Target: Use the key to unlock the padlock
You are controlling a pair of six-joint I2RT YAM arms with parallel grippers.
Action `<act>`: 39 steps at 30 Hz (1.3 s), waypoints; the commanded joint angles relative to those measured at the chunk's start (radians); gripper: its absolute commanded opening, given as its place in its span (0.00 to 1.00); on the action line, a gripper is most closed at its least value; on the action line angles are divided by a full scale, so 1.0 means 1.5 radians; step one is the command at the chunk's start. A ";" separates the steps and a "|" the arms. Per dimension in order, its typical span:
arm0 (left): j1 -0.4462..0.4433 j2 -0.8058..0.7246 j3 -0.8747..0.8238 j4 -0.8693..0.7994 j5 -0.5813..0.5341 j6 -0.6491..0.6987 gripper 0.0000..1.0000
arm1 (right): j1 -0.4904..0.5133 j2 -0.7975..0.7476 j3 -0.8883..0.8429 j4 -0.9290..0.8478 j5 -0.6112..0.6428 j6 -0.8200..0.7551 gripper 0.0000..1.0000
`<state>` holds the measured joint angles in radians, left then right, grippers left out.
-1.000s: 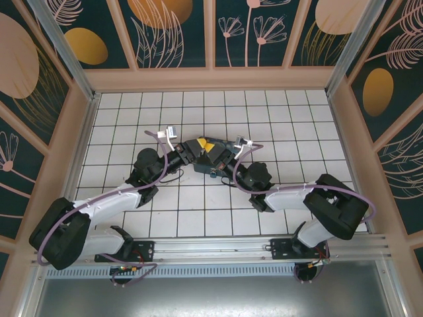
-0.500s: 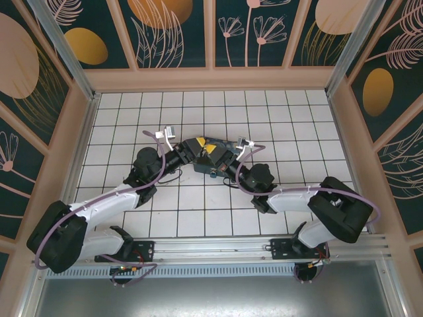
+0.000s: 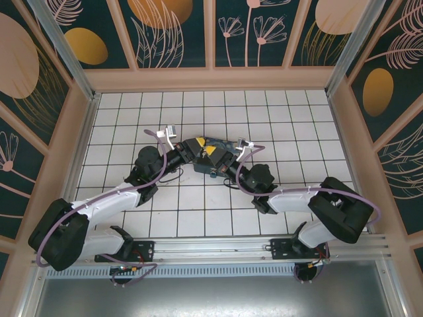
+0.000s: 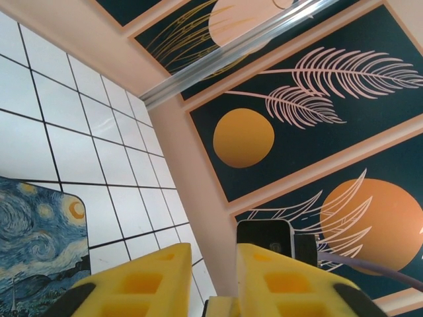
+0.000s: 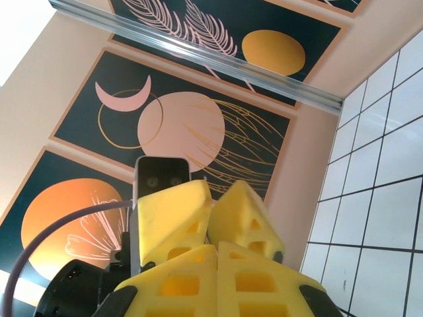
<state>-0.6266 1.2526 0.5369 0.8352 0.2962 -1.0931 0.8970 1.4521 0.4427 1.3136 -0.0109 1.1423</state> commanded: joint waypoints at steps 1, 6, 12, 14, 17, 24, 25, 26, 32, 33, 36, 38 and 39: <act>0.006 0.008 0.015 0.019 -0.001 0.002 0.18 | 0.007 0.009 0.012 0.023 -0.020 0.002 0.00; 0.006 0.009 0.014 0.020 0.004 0.003 0.02 | 0.007 0.021 0.020 0.023 -0.021 0.007 0.00; 0.006 0.007 0.011 0.022 0.007 0.004 0.00 | 0.007 0.024 0.026 0.016 -0.011 0.010 0.08; 0.005 0.005 0.011 0.020 0.007 0.005 0.00 | 0.006 0.023 0.028 0.015 -0.009 0.011 0.10; 0.006 0.004 0.011 0.020 0.006 0.006 0.00 | 0.006 0.025 0.033 0.013 -0.009 0.011 0.11; 0.005 0.004 0.009 0.020 0.008 0.005 0.00 | 0.006 0.029 0.038 0.019 -0.010 0.011 0.15; 0.006 0.004 0.008 0.020 0.008 0.005 0.00 | 0.006 0.029 0.038 0.020 -0.010 0.011 0.16; 0.005 0.003 0.008 0.021 0.008 0.004 0.00 | 0.006 0.030 0.038 0.021 -0.011 0.011 0.16; 0.006 0.004 0.007 0.021 0.009 0.004 0.00 | 0.006 0.033 0.041 0.024 -0.011 0.012 0.15; 0.006 0.004 0.006 0.022 0.009 0.004 0.00 | 0.006 0.034 0.041 0.024 -0.012 0.011 0.15; 0.006 0.004 0.003 0.022 0.010 0.003 0.00 | 0.005 0.035 0.041 0.028 -0.010 0.012 0.16; 0.005 0.002 0.001 0.022 0.009 0.003 0.00 | 0.004 0.035 0.042 0.028 -0.010 0.012 0.18; 0.005 0.001 -0.001 0.022 0.009 0.003 0.00 | 0.003 0.034 0.041 0.028 -0.010 0.013 0.19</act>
<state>-0.6209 1.2579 0.5369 0.8341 0.3027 -1.0962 0.8986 1.4960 0.4721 1.3022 -0.0208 1.1591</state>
